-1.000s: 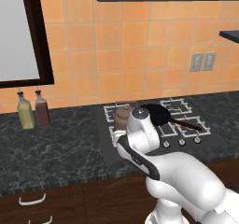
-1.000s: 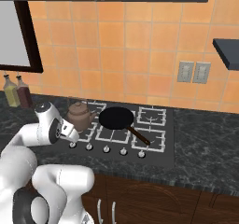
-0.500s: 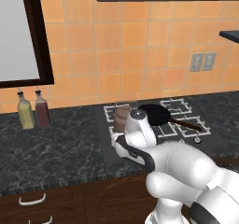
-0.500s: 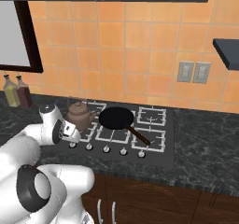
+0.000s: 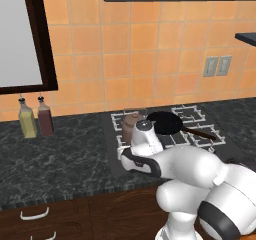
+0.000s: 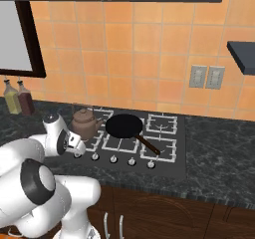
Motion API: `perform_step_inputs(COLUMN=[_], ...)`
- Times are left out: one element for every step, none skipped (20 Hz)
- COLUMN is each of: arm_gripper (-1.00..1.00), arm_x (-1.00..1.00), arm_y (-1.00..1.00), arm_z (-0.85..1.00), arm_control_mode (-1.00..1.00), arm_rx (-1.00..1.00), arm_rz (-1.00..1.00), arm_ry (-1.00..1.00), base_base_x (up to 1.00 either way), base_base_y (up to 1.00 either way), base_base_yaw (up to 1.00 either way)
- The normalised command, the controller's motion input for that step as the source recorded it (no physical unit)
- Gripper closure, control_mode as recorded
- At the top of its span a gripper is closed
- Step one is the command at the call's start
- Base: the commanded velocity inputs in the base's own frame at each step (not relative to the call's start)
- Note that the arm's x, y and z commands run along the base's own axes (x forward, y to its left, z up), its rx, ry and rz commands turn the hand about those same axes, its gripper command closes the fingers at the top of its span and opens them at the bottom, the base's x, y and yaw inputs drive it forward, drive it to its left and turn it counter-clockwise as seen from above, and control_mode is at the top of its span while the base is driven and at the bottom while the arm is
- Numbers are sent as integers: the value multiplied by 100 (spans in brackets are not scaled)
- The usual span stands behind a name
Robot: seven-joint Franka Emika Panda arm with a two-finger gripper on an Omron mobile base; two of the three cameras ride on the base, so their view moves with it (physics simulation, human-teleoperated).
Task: Pick the kettle from the counter and place it on a stove burner. Then turn the burner on.
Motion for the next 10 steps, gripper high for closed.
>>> perform_step_inputs(arm_gripper=[-100, -100, -100, -100, -100, -100, -100, -100, -100, -100], arm_x=[0, 1, 2, 5, 6, 7, 8, 7, 8, 9], arm_y=[0, 0, 0, 0, 0, 0, -1, -1, -1, -1], arm_z=[-22, -24, -24, -25, -25, -24, -23, -22, -21, -20], arm_control_mode=[-100, -100, -100, -100, -100, -100, -100, -100, -100, -100], arm_rx=[0, 0, 0, 0, 0, 0, 0, 0, 0, 1], arm_rz=[0, 0, 1, 2, 3, 3, 4, 4, 4, 4], arm_ry=[0, 0, 0, 0, 0, 0, 0, 0, 0, 0], base_base_x=[0, 0, 0, 0, 0, 0, 0, 0, 0, 0], base_base_y=[0, 0, 0, 0, 0, 0, 0, 0, 0, 0], base_base_yaw=[0, 0, 0, 0, 0, 0, 0, 0, 0, 0])
